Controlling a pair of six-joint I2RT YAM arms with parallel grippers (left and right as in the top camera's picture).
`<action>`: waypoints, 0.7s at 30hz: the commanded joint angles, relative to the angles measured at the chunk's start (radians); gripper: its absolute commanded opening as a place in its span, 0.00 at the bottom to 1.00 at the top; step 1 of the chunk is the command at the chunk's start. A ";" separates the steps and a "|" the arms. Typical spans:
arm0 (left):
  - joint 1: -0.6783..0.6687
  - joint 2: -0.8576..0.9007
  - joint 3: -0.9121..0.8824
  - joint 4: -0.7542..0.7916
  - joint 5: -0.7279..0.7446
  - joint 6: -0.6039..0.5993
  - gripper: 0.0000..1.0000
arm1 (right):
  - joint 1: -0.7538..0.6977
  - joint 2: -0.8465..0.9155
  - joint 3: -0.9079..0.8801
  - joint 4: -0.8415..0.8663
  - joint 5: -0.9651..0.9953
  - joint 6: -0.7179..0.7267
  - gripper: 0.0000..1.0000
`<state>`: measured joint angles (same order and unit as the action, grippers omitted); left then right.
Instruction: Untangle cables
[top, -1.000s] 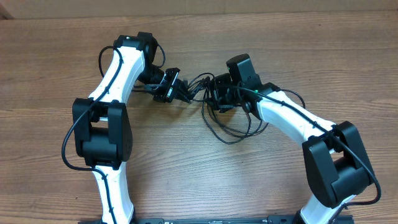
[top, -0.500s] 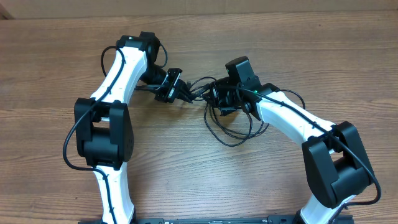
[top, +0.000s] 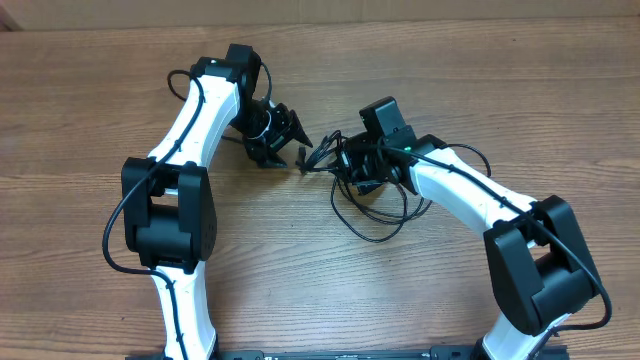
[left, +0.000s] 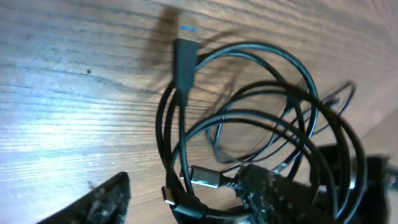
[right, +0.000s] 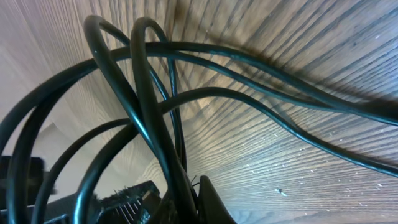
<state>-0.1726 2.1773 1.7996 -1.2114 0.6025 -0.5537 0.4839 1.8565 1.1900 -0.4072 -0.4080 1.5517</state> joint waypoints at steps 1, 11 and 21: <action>-0.008 0.000 0.003 -0.015 0.077 0.196 0.70 | 0.022 -0.010 0.008 0.000 0.033 -0.016 0.04; 0.005 0.000 0.003 -0.034 0.198 0.502 0.69 | 0.038 -0.010 0.008 0.000 0.082 -0.137 0.04; 0.058 0.000 0.003 -0.049 0.251 0.802 0.92 | 0.038 -0.010 0.008 -0.003 0.061 -0.201 0.04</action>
<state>-0.1223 2.1773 1.8000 -1.2510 0.8009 0.0307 0.5194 1.8565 1.1900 -0.4118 -0.3408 1.3796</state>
